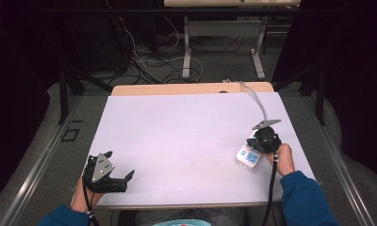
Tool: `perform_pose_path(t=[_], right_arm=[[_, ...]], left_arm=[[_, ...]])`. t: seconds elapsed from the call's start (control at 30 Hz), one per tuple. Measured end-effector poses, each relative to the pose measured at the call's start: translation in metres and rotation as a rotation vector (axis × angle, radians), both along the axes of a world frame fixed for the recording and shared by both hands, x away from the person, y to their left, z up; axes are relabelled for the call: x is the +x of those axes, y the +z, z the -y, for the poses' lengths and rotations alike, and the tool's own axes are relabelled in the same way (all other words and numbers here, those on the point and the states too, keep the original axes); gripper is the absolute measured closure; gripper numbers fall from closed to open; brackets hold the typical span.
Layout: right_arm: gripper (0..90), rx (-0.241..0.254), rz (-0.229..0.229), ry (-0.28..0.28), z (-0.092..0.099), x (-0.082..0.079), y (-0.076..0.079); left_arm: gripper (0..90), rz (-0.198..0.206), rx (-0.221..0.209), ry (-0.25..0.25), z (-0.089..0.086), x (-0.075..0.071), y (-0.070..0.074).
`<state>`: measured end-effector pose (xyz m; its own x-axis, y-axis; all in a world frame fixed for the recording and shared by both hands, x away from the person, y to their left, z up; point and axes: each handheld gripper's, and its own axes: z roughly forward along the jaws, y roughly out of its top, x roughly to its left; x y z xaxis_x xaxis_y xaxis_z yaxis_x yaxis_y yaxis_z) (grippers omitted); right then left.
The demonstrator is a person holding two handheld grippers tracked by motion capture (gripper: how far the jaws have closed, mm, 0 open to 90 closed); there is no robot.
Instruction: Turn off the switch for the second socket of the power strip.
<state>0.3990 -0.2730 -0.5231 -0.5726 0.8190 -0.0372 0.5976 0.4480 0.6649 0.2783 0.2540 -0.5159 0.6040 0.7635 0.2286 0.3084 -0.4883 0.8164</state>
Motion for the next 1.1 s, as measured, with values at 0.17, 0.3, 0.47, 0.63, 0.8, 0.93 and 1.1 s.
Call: perform_pose_path(t=[0.17,0.3,0.47,0.63,0.8,0.93,1.1], right_arm=[[90.0,-0.004,0.009,0.012,0.0007,0.0003,-0.0006],[90.0,0.01,0.003,0.001,0.0007,-0.0005,-0.0007],[90.0,0.014,-0.001,-0.008,0.0008,-0.0009,-0.0009],[90.0,0.015,-0.002,-0.011,0.0005,-0.0009,-0.001],[90.0,0.016,0.004,-0.009,0.0012,-0.0007,-0.0014],[90.0,0.017,0.004,-0.008,0.0011,-0.0007,-0.0015],[90.0,0.016,0.003,-0.002,0.0018,-0.0003,-0.0014]], left_arm=[[1.1,0.001,0.002,0.001,-0.0001,-0.0002,0.0001],[1.1,0.002,0.002,0.001,-0.0001,-0.0001,0.0001],[1.1,0.001,0.003,0.0,-0.0001,-0.0001,0.0001],[1.1,0.002,0.005,0.0,0.0,-0.0001,0.0001],[1.1,0.001,0.005,0.0,0.0,-0.0001,0.0001],[1.2,0.001,0.007,-0.001,0.0002,-0.0001,0.0001],[1.2,0.001,0.005,-0.002,0.0002,0.0,0.0]])
